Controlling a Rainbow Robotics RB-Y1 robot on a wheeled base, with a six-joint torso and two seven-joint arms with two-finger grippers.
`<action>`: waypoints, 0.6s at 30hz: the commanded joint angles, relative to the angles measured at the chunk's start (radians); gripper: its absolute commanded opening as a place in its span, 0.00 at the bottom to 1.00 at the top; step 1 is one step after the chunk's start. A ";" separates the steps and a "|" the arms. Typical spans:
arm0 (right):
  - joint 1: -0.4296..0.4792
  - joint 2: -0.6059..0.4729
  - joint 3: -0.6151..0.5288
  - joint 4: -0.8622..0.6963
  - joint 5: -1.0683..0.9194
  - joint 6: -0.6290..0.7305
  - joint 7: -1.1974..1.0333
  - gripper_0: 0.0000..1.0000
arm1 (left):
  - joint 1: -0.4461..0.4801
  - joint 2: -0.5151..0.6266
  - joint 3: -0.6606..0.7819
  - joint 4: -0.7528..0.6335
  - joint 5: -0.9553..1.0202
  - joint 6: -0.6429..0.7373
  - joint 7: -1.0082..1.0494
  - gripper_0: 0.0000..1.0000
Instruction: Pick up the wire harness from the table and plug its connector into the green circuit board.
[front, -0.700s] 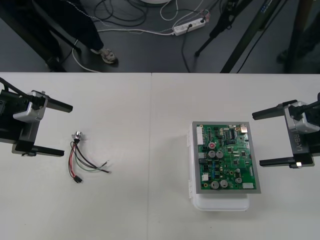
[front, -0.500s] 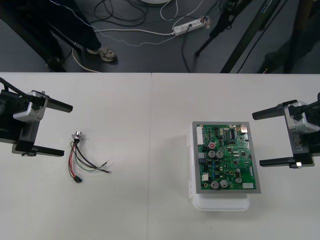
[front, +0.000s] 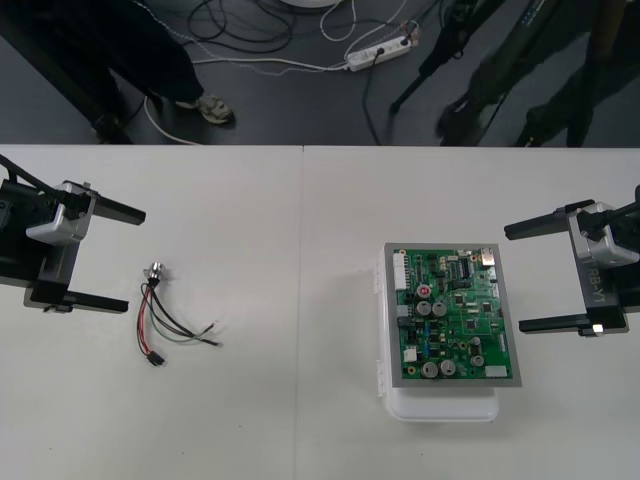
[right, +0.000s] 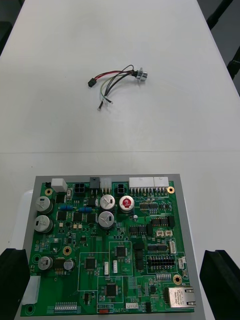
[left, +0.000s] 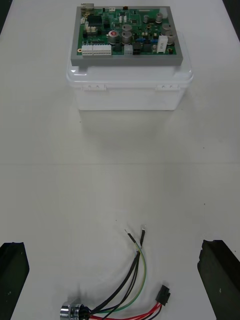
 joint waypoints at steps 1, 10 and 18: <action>-0.007 0.013 -0.034 -0.004 0.005 -0.005 -0.039 1.00 | 0.016 0.042 -0.011 -0.028 0.002 -0.029 -0.042 1.00; -0.007 0.013 -0.034 -0.004 0.005 -0.005 -0.039 1.00 | 0.016 0.042 -0.011 -0.028 0.002 -0.029 -0.042 1.00; -0.007 0.013 -0.034 -0.004 0.005 -0.005 -0.039 1.00 | 0.016 0.042 -0.011 -0.028 0.002 -0.029 -0.042 1.00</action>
